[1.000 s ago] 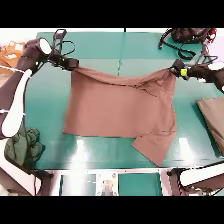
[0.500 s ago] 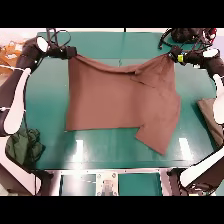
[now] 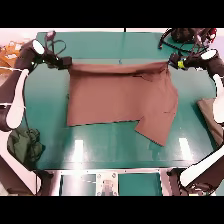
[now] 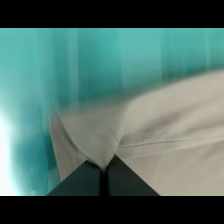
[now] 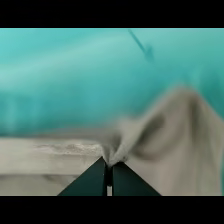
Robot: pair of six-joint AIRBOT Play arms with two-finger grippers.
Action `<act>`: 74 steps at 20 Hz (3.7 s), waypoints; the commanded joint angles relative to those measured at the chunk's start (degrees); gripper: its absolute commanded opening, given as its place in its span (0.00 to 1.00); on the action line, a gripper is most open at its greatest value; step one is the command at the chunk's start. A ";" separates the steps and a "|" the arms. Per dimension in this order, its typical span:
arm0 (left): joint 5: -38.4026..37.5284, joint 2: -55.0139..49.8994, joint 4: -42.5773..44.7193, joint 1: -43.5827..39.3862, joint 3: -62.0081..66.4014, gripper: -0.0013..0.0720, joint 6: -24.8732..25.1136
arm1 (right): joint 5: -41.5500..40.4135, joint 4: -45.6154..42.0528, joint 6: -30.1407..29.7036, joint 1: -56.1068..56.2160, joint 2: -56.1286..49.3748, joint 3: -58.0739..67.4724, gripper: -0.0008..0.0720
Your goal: Fold the shirts.
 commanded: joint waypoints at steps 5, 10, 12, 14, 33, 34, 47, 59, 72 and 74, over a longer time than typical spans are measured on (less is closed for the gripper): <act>-17.35 -2.75 4.28 -0.66 -1.51 0.05 0.09 | 5.79 -12.00 2.05 -1.49 0.00 -3.89 0.03; -17.29 -3.02 4.52 -0.66 -1.62 0.05 -0.07 | 6.45 -12.09 2.03 -1.57 -0.09 -6.25 0.03; -18.91 -3.74 4.44 -0.68 -1.62 0.05 -0.11 | 7.41 -12.52 2.03 -1.66 -0.09 -6.64 0.03; -20.06 -4.96 4.31 -0.83 -1.64 0.05 -1.09 | 7.82 -12.46 2.05 -1.70 -0.09 -6.64 0.03; -45.51 -1.29 4.48 0.72 10.29 0.05 -3.06 | 35.71 -20.90 14.03 -2.43 14.86 -6.19 0.03; -44.94 0.48 4.48 0.59 8.85 0.05 -3.10 | 35.71 -21.09 14.49 -2.43 17.35 -9.31 0.03; -11.50 52.35 -1.01 0.42 -60.87 0.34 -7.48 | 16.87 -18.32 19.93 -11.10 51.63 -68.37 0.49; 6.25 52.48 -16.28 -5.88 -78.88 0.82 -13.09 | 3.32 6.01 3.34 -8.59 39.87 -72.94 0.46; 30.42 43.58 -16.02 -14.40 -74.69 0.34 -19.43 | 3.13 8.61 -0.61 -8.63 39.89 -72.57 0.60; 29.09 43.58 -15.56 -14.40 -74.31 0.07 -19.28 | 4.02 8.55 -0.59 -8.74 39.89 -72.39 0.60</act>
